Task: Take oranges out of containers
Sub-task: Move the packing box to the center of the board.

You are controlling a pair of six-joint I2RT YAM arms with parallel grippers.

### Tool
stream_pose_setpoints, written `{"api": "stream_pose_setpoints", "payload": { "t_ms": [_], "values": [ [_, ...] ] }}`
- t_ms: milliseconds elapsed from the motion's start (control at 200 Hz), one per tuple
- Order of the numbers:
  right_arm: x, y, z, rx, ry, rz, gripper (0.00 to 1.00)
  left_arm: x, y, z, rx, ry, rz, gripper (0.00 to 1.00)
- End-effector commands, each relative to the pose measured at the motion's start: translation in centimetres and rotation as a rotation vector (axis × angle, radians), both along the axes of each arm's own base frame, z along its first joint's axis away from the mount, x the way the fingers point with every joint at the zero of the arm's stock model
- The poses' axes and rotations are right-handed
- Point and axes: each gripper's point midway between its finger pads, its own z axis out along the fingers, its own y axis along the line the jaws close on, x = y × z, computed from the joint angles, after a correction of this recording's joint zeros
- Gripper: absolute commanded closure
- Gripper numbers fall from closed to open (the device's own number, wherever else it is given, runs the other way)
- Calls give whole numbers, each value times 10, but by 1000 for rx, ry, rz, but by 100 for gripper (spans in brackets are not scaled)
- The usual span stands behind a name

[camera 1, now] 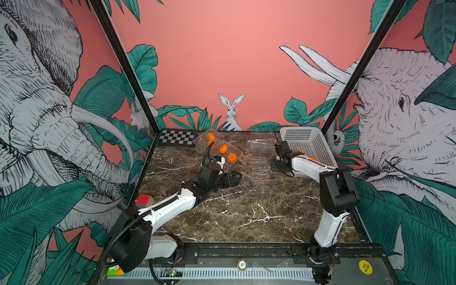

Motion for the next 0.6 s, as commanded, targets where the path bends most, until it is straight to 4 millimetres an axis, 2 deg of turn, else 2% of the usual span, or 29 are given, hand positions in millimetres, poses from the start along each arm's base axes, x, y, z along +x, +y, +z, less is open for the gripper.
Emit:
{"api": "stream_pose_setpoints", "payload": {
  "t_ms": [0, 115, 275, 525, 595],
  "values": [
    [3, -10, 8, -1, -40, -64, 89, 5, 0, 1, 3, -4, 2, 1],
    [7, -12, 12, -12, -53, -73, 86, 7, -4, -1, -5, 4, -6, 1],
    [13, -8, 21, 2, -67, -59, 74, 9, -5, 2, 0, -1, -11, 1],
    [15, -3, 66, 46, -151, -45, 52, 19, 14, 10, 14, -9, 21, 1],
    [13, 2, 83, 79, -186, -33, 40, 26, 26, 14, 26, -7, 54, 1]
  ]
}}
